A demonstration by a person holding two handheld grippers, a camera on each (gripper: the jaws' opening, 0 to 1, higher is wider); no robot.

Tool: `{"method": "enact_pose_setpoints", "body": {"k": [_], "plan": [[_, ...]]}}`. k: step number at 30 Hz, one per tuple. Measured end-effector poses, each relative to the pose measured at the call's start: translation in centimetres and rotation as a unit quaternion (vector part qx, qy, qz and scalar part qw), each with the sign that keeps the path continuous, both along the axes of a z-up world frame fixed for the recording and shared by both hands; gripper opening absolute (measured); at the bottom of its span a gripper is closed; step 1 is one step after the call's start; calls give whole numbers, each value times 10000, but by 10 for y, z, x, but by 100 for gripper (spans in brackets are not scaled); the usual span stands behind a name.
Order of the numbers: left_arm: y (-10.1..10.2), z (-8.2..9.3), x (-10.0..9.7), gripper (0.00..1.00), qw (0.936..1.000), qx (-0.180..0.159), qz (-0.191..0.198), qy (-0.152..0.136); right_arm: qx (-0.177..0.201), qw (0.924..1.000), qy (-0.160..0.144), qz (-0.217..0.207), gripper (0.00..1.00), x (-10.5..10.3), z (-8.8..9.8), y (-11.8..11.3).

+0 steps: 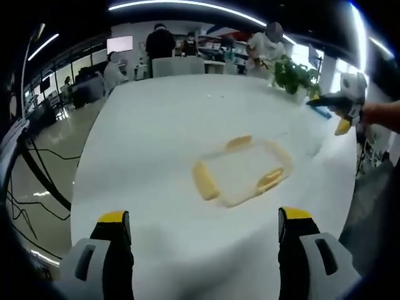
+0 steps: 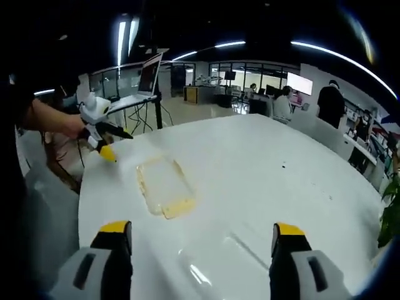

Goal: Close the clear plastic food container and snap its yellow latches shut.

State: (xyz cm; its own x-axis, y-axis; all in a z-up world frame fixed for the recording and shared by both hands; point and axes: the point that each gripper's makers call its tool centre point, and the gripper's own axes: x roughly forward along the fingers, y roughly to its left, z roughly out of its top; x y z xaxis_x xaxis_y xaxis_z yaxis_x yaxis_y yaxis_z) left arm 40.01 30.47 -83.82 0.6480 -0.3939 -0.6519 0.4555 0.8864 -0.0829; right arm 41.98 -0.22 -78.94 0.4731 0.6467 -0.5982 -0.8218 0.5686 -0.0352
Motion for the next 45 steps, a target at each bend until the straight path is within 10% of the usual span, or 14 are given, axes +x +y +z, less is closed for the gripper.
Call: {"method": "enact_pose_setpoints", "body": {"k": [18, 45], "plan": [[-8, -13, 4, 98, 9933, 561, -1007, 28, -343, 9956, 79, 864, 90, -4, -16, 19], [-32, -26, 15, 92, 9570, 930, -2748, 66, -591, 9815, 336, 1788, 84, -5, -46, 46]]}}
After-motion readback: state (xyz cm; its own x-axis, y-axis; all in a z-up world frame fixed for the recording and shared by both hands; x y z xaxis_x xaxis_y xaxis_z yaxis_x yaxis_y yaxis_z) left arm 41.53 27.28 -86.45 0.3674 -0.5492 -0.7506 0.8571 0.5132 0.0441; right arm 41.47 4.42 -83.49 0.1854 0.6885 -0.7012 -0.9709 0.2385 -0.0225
